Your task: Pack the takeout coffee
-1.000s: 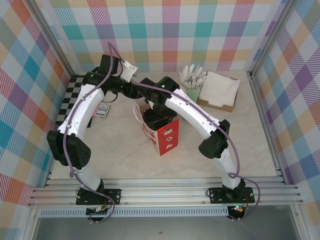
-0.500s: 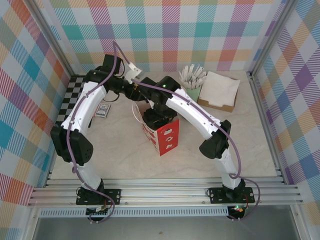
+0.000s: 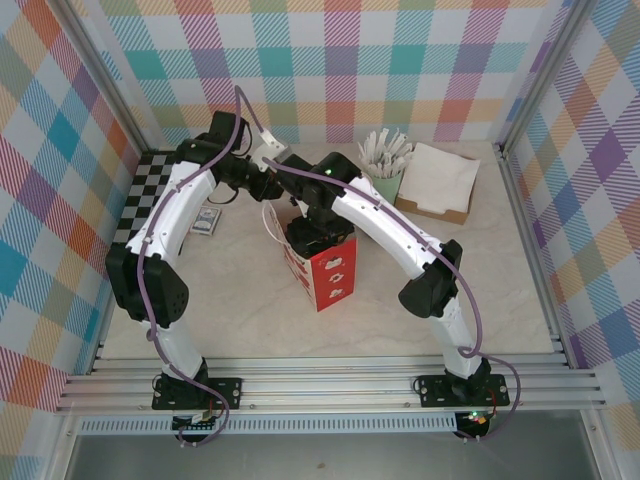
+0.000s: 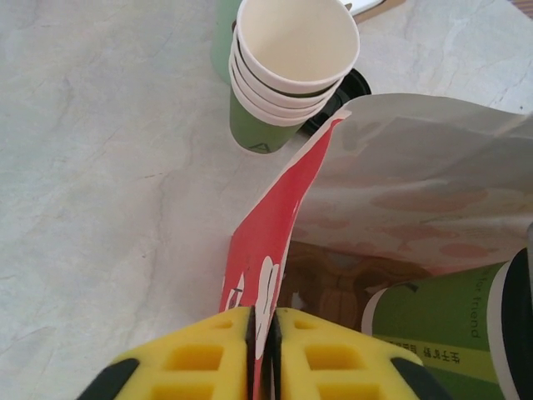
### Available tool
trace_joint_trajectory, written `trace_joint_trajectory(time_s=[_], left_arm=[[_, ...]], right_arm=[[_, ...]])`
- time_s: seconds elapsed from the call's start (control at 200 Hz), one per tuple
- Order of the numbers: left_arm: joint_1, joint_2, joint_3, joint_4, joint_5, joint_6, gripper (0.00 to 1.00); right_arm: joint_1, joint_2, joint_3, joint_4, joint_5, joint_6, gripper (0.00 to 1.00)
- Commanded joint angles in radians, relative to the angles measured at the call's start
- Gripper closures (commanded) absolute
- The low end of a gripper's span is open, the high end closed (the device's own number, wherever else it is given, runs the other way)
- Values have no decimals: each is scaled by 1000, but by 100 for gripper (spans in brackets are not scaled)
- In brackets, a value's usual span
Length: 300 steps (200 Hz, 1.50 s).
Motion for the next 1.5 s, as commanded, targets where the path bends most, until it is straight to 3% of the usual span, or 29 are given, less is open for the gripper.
trace_joint_trajectory(time_s=[0.0,0.165,0.45,0.73,1.07,1.495], left_arm=[[-9,-14,22,-19,30,16,91],[-9,-13,30,-19,56,13,100],[-9,-13,35,-7,135,-28,100],[-9,-3,32,-5,157,-37,100],[-9,-5,34,5,167,-36,100],[-9,-2,55,-2,169,-40,100]], right_arm=[[1,20,8,-175,-22,31,40],[2,31,4,-177,-1,44,40],[6,53,-24,-174,106,77,41],[3,8,131,-105,109,74,41],[3,-31,124,-158,155,84,41],[2,6,7,-176,36,58,40]])
